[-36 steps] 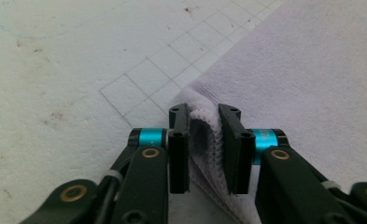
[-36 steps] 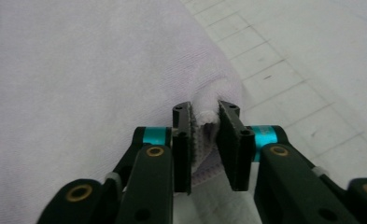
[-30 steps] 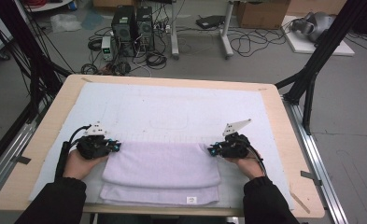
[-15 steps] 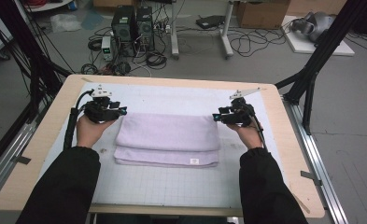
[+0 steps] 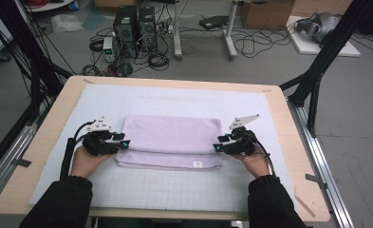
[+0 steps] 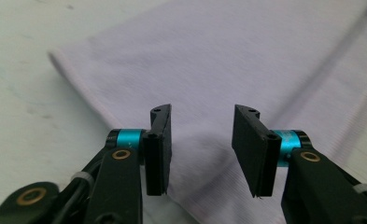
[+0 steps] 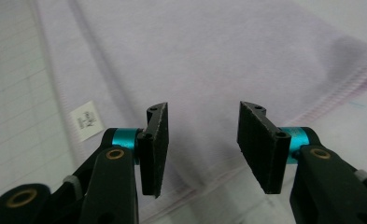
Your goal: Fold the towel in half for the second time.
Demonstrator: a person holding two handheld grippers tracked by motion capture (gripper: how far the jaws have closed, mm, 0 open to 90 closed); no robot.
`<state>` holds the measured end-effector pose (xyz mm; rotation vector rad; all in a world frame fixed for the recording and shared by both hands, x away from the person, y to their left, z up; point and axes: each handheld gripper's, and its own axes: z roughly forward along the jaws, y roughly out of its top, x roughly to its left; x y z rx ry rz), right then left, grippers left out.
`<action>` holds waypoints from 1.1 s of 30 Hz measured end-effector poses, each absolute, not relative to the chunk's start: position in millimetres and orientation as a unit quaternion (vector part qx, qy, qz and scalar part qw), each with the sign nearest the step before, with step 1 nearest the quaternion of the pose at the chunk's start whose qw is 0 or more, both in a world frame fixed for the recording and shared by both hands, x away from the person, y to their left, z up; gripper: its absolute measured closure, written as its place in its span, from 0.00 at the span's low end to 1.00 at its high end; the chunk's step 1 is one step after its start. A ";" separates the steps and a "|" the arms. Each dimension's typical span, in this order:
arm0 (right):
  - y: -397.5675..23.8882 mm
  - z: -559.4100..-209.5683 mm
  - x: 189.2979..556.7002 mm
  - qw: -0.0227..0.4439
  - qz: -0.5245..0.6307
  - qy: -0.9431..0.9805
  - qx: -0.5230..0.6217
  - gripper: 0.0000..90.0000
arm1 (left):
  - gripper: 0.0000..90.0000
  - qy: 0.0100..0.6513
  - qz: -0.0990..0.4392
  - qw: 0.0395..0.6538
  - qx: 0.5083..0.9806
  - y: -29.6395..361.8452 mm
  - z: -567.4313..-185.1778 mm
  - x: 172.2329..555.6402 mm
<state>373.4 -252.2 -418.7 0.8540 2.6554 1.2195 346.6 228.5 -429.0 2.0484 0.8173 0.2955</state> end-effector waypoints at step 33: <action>-251.6 -405.7 320.1 0.066 0.428 0.877 0.210 0.96 | 0.97 0.287 0.151 0.424 0.846 232.3 -416.0 300.7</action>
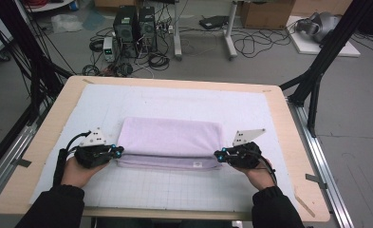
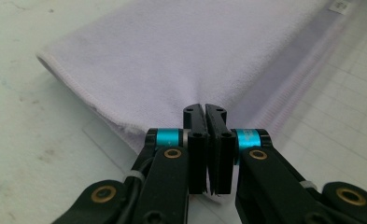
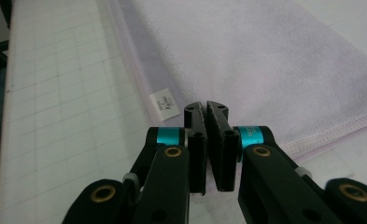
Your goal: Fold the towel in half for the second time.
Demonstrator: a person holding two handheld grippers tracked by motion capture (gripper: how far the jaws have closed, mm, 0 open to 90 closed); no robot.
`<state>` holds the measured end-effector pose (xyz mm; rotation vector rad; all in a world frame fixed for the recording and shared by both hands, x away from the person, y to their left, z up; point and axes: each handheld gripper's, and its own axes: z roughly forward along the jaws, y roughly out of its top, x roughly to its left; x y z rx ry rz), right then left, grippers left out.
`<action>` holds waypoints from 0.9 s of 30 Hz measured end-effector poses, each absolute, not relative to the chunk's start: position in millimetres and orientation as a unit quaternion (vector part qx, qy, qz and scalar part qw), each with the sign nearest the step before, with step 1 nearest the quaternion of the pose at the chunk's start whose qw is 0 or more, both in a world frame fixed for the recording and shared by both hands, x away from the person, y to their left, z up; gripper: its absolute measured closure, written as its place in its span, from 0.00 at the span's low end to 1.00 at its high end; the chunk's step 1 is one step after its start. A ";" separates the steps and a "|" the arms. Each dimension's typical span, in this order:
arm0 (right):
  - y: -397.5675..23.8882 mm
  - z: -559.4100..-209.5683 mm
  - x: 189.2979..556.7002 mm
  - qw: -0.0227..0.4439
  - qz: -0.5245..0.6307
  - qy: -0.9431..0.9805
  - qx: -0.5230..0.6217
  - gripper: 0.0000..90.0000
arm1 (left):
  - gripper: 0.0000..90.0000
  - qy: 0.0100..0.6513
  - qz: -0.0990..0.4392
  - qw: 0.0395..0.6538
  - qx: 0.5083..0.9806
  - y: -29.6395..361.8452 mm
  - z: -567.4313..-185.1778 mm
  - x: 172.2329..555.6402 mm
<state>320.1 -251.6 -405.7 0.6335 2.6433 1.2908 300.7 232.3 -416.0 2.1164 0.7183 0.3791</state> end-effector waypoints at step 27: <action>-259.2 -435.8 307.5 0.061 0.442 0.861 0.245 0.72 | 0.64 0.313 0.141 0.436 0.832 231.4 -437.8 286.3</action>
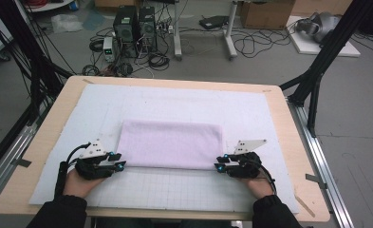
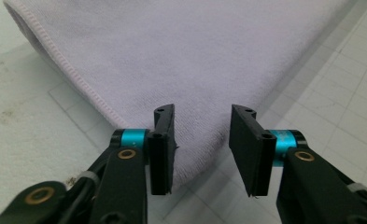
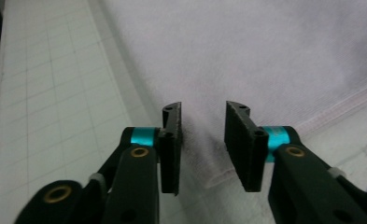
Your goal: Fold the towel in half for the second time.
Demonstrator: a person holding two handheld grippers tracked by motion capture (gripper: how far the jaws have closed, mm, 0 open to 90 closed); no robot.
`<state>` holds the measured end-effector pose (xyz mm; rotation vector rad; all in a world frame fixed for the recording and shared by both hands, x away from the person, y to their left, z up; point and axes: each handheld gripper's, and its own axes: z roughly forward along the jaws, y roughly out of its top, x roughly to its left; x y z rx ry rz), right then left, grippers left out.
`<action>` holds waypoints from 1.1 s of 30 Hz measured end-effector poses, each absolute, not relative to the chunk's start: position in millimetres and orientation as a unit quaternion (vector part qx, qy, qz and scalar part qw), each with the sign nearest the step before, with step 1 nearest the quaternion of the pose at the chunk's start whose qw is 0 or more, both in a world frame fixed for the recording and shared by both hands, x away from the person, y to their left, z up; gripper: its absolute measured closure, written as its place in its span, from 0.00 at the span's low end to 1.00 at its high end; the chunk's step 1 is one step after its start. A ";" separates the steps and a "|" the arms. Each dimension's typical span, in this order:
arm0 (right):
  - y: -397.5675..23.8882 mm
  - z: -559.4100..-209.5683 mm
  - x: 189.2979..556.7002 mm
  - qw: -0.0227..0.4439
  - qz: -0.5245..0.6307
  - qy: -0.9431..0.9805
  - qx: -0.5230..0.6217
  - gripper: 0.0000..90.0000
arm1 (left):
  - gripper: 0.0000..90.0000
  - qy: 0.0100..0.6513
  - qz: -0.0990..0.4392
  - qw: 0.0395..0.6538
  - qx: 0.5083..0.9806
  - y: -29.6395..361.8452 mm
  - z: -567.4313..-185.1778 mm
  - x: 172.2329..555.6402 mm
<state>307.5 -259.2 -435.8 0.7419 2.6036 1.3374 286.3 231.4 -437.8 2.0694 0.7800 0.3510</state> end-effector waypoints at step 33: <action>-268.1 -421.1 285.9 0.131 0.468 0.823 0.293 0.16 | 0.35 0.352 0.172 0.467 0.793 250.5 -420.6 257.1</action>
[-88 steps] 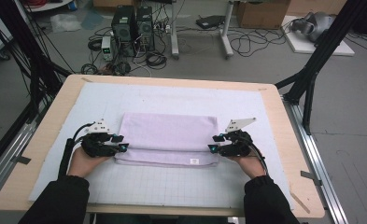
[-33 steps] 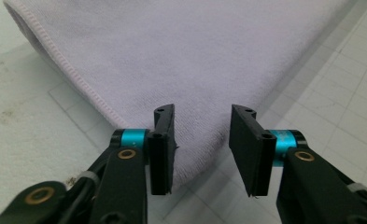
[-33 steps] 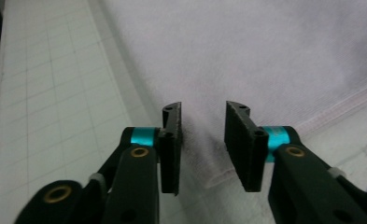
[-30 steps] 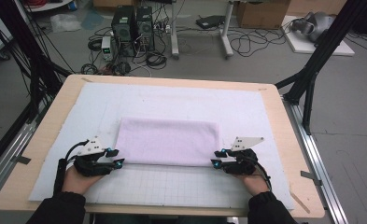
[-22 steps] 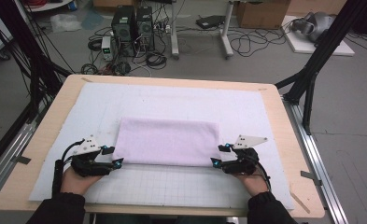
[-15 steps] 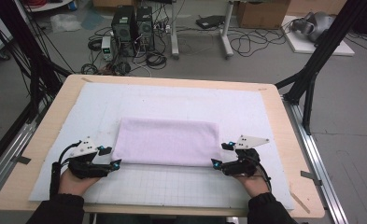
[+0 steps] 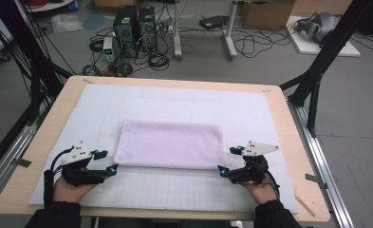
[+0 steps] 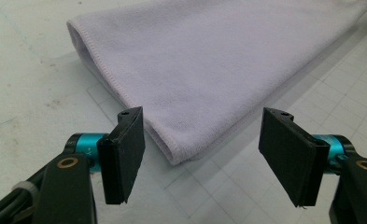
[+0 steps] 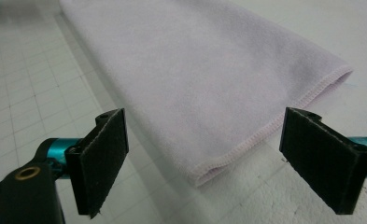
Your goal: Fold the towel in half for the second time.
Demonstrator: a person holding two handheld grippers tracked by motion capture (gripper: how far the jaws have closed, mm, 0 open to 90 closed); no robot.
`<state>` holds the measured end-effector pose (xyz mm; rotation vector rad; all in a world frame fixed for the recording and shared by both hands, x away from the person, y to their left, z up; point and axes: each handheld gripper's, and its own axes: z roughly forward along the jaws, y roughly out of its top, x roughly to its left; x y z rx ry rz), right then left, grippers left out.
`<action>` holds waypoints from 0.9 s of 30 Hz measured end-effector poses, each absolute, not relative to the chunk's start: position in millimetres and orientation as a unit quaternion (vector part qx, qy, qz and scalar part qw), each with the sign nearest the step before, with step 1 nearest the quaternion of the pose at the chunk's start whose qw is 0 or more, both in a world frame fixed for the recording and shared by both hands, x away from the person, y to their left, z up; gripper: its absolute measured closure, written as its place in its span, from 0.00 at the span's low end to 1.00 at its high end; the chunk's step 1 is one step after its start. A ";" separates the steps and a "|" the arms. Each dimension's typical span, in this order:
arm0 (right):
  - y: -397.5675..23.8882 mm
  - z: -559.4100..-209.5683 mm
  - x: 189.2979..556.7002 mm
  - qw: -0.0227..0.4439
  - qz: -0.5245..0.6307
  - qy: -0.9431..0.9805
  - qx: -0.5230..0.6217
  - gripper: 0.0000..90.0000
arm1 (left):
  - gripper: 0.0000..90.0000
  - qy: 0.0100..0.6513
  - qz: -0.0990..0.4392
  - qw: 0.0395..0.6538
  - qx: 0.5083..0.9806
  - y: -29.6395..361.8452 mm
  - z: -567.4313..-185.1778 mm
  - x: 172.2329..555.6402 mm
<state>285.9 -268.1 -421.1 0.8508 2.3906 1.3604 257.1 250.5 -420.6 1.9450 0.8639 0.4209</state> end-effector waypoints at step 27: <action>-301.4 -420.5 253.7 0.149 0.473 0.809 0.317 0.14 | 0.32 0.352 0.190 0.462 0.792 253.7 -416.8 237.6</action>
